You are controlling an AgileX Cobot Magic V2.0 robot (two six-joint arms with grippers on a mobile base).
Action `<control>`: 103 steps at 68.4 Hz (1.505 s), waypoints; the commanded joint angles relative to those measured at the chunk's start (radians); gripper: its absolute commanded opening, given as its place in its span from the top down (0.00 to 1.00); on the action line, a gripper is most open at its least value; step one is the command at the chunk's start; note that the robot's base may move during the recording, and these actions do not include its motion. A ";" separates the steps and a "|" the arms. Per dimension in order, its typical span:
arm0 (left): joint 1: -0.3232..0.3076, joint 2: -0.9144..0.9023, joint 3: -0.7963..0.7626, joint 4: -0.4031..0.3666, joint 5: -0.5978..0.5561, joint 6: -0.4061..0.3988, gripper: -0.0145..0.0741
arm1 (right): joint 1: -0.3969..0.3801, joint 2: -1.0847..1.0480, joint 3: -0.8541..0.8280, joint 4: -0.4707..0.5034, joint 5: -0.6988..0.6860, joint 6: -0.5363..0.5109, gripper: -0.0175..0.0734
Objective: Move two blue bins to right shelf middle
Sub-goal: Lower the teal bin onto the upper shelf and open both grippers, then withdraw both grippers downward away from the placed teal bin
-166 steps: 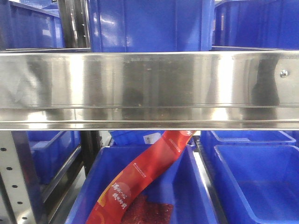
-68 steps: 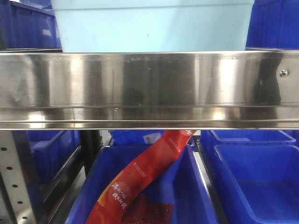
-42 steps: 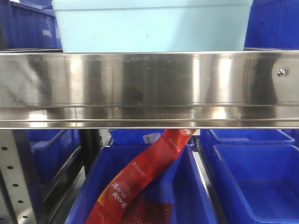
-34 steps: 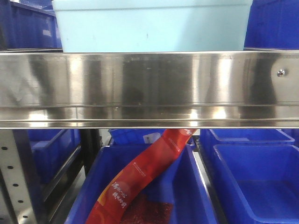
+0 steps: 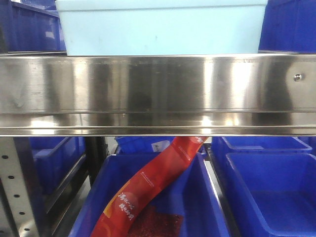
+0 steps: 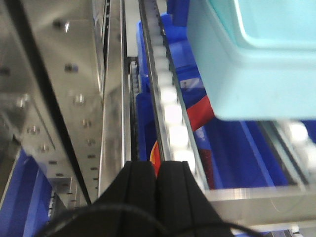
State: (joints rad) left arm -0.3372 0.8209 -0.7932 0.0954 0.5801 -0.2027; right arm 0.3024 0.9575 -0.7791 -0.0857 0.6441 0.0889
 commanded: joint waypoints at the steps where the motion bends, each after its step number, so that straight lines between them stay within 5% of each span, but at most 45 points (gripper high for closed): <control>1: 0.005 -0.093 0.100 0.004 -0.058 -0.008 0.96 | -0.005 -0.090 0.100 -0.004 -0.120 0.003 0.99; 19: 0.005 -0.416 0.291 0.014 -0.081 -0.008 0.96 | -0.003 -0.360 0.301 -0.004 -0.266 0.003 0.99; 42: 0.005 -0.710 0.320 0.020 -0.084 -0.008 0.96 | -0.003 -0.747 0.371 -0.004 -0.306 0.003 0.99; 103: 0.005 -0.771 0.320 0.020 -0.096 -0.008 0.96 | -0.003 -0.849 0.371 -0.004 -0.345 0.003 0.99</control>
State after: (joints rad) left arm -0.3372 0.0524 -0.4738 0.1147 0.5080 -0.2050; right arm 0.3024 0.1126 -0.4105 -0.0857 0.3219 0.0903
